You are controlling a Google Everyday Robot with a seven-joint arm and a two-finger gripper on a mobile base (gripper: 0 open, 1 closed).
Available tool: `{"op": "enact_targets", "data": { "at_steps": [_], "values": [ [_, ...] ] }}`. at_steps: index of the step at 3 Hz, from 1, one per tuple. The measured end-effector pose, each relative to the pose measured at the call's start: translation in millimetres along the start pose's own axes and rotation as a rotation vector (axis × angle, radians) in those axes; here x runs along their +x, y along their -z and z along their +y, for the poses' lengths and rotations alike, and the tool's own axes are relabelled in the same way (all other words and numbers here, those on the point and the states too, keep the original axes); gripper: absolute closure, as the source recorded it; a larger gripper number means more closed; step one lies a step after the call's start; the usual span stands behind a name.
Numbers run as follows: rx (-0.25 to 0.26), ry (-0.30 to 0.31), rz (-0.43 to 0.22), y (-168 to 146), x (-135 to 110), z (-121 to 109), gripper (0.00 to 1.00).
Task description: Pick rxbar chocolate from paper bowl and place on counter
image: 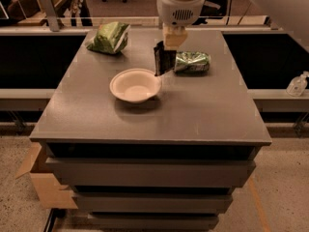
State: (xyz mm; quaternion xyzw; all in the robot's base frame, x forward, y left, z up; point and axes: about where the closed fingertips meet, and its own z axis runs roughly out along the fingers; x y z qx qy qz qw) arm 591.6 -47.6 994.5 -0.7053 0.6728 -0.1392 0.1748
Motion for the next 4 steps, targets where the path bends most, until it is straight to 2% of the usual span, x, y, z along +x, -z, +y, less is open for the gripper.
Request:
{"op": "enact_targets", "data": {
  "at_steps": [1, 2, 4],
  "values": [
    [0.000, -0.063, 0.022, -5.2, 22.6, -1.4, 1.00],
    [-0.035, -0.128, 0.017, -22.0, 43.0, 4.2, 1.00],
    [-0.117, -0.192, -0.027, -63.8, 52.7, 28.1, 1.00]
  ]
}}
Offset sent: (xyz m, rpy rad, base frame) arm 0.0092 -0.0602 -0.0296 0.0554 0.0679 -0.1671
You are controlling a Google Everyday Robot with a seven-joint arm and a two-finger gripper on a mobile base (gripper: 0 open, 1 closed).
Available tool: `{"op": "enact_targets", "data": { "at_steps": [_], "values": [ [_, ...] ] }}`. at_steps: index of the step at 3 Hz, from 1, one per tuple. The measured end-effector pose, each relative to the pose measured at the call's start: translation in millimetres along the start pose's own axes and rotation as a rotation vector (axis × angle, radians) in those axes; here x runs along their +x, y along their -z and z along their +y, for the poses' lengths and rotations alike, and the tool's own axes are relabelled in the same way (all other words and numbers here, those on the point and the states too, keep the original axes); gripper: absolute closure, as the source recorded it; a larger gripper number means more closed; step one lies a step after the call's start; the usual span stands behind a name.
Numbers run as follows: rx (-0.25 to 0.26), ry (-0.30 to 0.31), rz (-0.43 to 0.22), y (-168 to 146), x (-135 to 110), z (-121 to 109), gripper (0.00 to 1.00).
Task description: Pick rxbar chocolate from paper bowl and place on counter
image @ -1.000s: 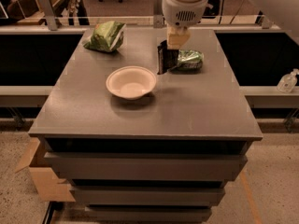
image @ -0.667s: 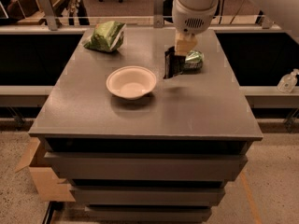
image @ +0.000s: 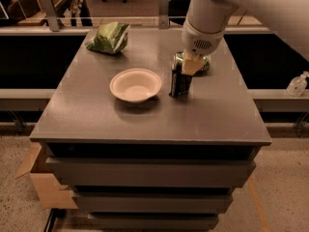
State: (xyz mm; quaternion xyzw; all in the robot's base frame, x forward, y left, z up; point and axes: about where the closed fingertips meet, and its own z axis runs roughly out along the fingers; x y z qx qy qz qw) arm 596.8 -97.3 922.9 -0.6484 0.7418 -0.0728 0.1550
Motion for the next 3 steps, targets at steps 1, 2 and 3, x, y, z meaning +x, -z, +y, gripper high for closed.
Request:
{"op": "enact_targets", "data": {
  "at_steps": [1, 2, 3],
  "values": [
    [-0.042, -0.023, -0.022, -15.7, 4.3, 13.3, 1.00],
    [-0.087, -0.044, -0.030, -24.3, 8.8, 28.1, 1.00],
    [-0.116, -0.060, -0.031, -26.2, 10.3, 39.9, 1.00]
  ]
}}
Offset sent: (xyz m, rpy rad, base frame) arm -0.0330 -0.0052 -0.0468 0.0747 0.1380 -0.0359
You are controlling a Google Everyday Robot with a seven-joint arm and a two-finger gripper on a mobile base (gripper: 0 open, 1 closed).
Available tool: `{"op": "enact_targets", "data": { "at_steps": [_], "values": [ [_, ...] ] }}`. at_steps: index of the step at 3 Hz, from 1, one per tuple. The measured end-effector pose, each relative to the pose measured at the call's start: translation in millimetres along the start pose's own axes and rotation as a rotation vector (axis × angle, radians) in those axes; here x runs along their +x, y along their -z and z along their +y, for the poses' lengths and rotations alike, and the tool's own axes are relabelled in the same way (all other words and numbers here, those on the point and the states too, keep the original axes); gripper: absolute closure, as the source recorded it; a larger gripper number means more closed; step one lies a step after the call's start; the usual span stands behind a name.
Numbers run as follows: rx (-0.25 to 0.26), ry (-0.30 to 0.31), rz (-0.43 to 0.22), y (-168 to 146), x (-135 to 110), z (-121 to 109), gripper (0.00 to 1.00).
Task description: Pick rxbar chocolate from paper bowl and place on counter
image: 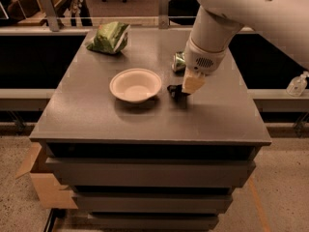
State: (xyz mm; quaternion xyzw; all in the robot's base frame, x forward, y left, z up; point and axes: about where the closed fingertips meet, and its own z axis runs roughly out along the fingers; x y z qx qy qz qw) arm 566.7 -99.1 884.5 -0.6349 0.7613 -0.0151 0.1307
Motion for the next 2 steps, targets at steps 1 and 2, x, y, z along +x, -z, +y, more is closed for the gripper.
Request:
{"op": "enact_targets", "data": {
  "at_steps": [1, 2],
  "values": [
    [-0.029, -0.011, -0.005, 2.4, -2.4, 9.3, 0.82],
    [-0.026, -0.008, -0.004, 1.6, -2.8, 8.8, 0.60]
  ]
}}
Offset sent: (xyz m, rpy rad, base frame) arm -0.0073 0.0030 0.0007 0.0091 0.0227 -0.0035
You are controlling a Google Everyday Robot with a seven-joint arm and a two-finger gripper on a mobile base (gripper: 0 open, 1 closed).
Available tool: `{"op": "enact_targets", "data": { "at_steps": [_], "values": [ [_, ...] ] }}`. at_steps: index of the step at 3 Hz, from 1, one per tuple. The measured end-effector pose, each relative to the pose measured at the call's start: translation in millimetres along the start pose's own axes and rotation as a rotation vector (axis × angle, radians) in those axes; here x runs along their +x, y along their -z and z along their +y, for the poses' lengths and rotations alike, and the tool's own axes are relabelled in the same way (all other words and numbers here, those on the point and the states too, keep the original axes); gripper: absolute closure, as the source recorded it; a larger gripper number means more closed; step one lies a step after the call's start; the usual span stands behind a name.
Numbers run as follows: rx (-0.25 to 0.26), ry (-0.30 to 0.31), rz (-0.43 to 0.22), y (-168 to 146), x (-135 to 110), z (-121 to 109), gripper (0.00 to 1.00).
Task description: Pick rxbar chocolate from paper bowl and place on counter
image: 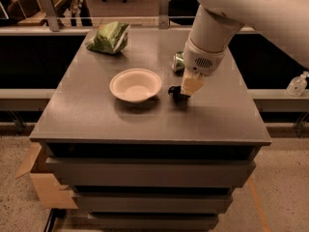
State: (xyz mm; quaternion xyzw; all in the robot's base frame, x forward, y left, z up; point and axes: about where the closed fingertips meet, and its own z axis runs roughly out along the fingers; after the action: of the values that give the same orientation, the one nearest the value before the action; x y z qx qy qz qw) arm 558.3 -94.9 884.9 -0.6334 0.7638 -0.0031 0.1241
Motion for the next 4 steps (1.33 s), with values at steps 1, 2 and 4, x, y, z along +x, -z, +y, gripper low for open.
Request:
{"op": "enact_targets", "data": {
  "at_steps": [1, 2, 4],
  "values": [
    [0.000, 0.001, 0.000, -0.6, -0.6, 0.3, 0.35],
    [0.000, 0.003, 0.000, -1.2, -1.2, 0.5, 0.13],
    [0.000, 0.004, 0.000, -1.8, -1.8, 0.7, 0.00]
  ]
}}
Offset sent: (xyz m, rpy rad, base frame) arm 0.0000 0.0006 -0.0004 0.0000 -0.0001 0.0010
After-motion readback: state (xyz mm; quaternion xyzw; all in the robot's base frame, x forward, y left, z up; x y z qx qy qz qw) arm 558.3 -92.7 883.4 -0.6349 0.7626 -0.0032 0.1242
